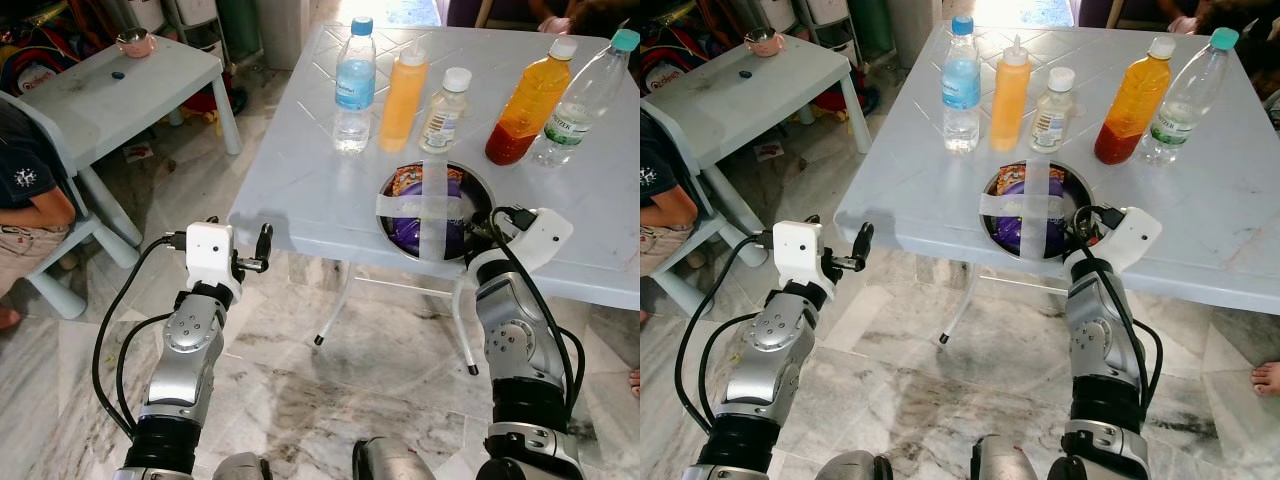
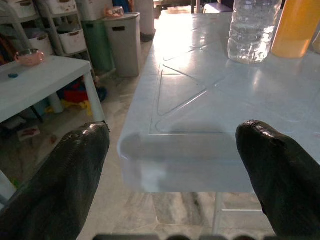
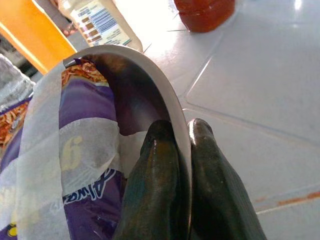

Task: Restocking fridge

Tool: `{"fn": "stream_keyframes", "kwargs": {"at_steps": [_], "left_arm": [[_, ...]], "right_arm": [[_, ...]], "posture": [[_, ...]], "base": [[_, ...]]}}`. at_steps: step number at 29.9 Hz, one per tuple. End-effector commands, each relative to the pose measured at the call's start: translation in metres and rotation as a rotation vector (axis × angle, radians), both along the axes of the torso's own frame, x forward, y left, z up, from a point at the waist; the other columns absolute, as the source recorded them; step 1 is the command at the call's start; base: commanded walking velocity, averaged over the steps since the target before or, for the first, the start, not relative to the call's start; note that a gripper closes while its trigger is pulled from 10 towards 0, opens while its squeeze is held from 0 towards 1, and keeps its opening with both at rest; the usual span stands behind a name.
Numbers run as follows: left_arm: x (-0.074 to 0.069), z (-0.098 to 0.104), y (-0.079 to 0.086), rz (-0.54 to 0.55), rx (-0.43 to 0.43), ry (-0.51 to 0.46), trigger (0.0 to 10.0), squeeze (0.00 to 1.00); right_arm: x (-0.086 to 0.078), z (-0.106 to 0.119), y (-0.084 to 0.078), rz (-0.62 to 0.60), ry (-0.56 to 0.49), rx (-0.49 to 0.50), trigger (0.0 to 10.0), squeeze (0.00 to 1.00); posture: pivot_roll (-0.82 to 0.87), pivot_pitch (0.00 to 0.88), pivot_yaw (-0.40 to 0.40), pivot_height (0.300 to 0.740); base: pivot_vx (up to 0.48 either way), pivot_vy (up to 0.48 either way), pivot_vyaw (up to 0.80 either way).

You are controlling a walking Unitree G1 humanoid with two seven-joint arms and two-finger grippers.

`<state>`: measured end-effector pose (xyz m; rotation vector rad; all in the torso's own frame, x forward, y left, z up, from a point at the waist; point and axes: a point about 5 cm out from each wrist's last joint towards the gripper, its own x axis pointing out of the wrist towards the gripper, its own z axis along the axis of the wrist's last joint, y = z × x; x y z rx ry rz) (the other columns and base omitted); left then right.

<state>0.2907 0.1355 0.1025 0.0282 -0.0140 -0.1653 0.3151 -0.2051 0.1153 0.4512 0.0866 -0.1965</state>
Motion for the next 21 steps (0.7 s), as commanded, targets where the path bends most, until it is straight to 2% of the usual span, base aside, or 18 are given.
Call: {"fn": "stream_keyframes", "kwargs": {"at_steps": [1, 4, 6, 9, 11, 21], "left_arm": [[-0.001, -0.002, 0.003, 0.013, 0.016, 0.014, 10.0, 0.00], [-0.001, -0.002, 0.003, 0.014, 0.017, 0.016, 10.0, 0.00], [-0.001, -0.002, 0.003, 0.015, 0.016, 0.016, 10.0, 0.00], [-0.001, -0.003, 0.003, 0.014, 0.017, 0.019, 10.0, 0.00], [-0.001, -0.003, 0.002, 0.011, 0.019, 0.019, 10.0, 0.00], [0.001, -0.003, 0.003, 0.016, 0.019, 0.017, 10.0, 0.00]], "right_arm": [[-0.009, -0.030, 0.009, 0.029, 0.146, -0.056, 10.0, 0.00], [-0.009, -0.027, 0.013, 0.054, 0.107, -0.065, 10.0, 0.00], [-0.009, -0.023, 0.017, 0.101, 0.067, -0.116, 10.0, 0.00], [-0.009, -0.023, 0.019, 0.114, 0.066, -0.071, 10.0, 0.00], [-0.010, -0.024, 0.016, 0.081, 0.073, -0.046, 10.0, 0.00], [-0.009, -0.019, 0.011, 0.067, 0.024, -0.014, 10.0, 0.00]], "posture": [[-0.11, 0.079, 0.054, 0.740], [-0.11, 0.079, 0.054, 0.740], [-0.11, 0.079, 0.054, 0.740], [-0.10, 0.070, 0.052, 0.740], [-0.10, 0.067, 0.051, 0.740], [-0.10, 0.058, 0.050, 0.740]], "base": [[0.000, 0.000, 0.00], [0.000, 0.000, 0.00], [0.000, 0.000, 0.00], [0.000, 0.000, 0.00], [0.000, 0.000, 0.00], [0.000, 0.000, 0.00]]}}
